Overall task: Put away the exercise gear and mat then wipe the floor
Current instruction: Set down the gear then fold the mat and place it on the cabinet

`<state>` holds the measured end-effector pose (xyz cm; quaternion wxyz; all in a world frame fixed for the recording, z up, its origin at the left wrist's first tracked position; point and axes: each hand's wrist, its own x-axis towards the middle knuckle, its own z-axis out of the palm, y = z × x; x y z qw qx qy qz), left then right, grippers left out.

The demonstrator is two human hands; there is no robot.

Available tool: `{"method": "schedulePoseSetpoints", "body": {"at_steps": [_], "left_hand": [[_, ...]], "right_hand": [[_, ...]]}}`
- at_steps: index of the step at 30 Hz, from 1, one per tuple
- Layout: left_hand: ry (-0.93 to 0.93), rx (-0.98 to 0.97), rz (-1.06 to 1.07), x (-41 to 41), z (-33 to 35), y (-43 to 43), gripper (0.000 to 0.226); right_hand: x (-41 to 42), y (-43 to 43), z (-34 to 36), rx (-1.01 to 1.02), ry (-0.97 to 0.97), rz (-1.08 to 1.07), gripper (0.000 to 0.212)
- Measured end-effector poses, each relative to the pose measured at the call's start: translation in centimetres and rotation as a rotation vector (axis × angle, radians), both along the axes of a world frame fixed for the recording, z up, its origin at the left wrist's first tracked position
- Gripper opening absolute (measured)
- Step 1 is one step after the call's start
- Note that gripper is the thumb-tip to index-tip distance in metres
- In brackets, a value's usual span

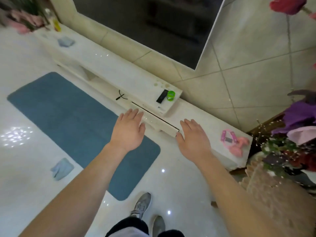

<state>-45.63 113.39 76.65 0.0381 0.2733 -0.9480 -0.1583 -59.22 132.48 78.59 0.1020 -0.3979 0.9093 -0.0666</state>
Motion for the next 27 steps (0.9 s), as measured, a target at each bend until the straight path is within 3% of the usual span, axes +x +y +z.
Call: {"method": "schedulePoseSetpoints", "body": {"at_steps": [9,14,27], "left_hand": [[0.000,0.044,0.305,12.1,-1.5,2.1,0.050],[-0.018,0.057,0.471,20.3,-2.4,2.0,0.051],[-0.067,0.059,0.704,44.5,-4.6,0.8,0.049]], "right_hand": [[7.7,-2.7,-1.7,-0.001,0.002,0.277,0.075],[14.3,-5.5,-2.9,0.036,-0.044,0.414,0.057],[35.6,-12.5,-5.2,0.105,-0.061,0.661,0.055]]}}
